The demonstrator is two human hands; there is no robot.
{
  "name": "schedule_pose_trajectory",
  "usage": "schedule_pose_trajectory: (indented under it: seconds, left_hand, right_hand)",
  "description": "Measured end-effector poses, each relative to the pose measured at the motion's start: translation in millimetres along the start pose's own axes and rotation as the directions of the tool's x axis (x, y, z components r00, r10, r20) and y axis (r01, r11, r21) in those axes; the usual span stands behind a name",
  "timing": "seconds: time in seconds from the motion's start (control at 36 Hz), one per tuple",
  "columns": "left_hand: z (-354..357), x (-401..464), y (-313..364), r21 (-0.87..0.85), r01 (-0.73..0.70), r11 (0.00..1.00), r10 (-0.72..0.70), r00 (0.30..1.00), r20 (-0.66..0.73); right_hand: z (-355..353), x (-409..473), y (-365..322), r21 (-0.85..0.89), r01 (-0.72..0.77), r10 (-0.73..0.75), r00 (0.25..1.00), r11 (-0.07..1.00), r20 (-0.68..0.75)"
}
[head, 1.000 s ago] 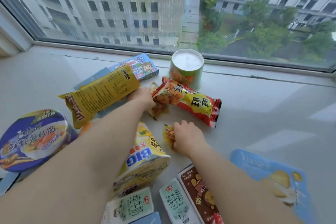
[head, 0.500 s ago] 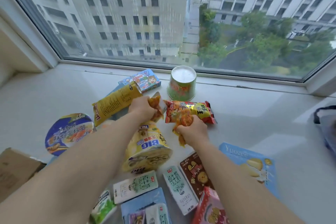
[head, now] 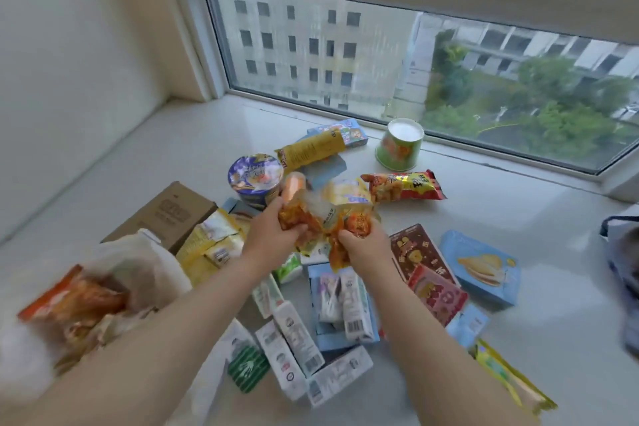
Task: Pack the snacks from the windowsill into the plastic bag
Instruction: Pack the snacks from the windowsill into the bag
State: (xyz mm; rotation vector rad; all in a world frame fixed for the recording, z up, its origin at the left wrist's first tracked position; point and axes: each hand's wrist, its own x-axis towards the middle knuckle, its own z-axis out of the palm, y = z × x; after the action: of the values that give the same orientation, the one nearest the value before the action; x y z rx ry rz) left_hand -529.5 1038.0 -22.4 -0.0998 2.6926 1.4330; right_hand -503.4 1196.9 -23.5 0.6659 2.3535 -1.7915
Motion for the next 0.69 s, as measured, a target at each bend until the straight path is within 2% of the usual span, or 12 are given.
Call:
schedule_pose_trajectory:
  seconds: [0.17, 0.28, 0.42, 0.56, 0.69]
  left_hand:
    - [-66, -69, -60, 0.07, 0.05, 0.996, -0.048, 0.998, -0.031]
    - [-115, -93, -104, 0.025, 0.105, 0.994, -0.101, 0.988, -0.116]
    - [-174, -94, -158, 0.104, 0.16, 0.982, -0.139, 0.973, -0.183]
    - [-210, -88, -216, 0.222, 0.207, 0.953, -0.196, 0.978, -0.071]
    - [-226, -82, -261, 0.373, 0.161, 0.914, -0.199, 0.978, 0.066]
  right_hand:
    - [72, -59, 11, 0.0, -0.02, 0.02, 0.993, 1.0, 0.113]
    - [125, -90, 12, 0.02, -0.024, 0.021, 0.991, 1.0, 0.135]
    - [189, -114, 3, -0.029, 0.031, -0.027, 0.991, 0.999, 0.134]
    - [250, -130, 5, -0.197, 0.035, -0.007, 0.99, 0.98, 0.143]
    - [296, -135, 18, -0.323, 0.026, 0.013, 0.993, 0.946, 0.116]
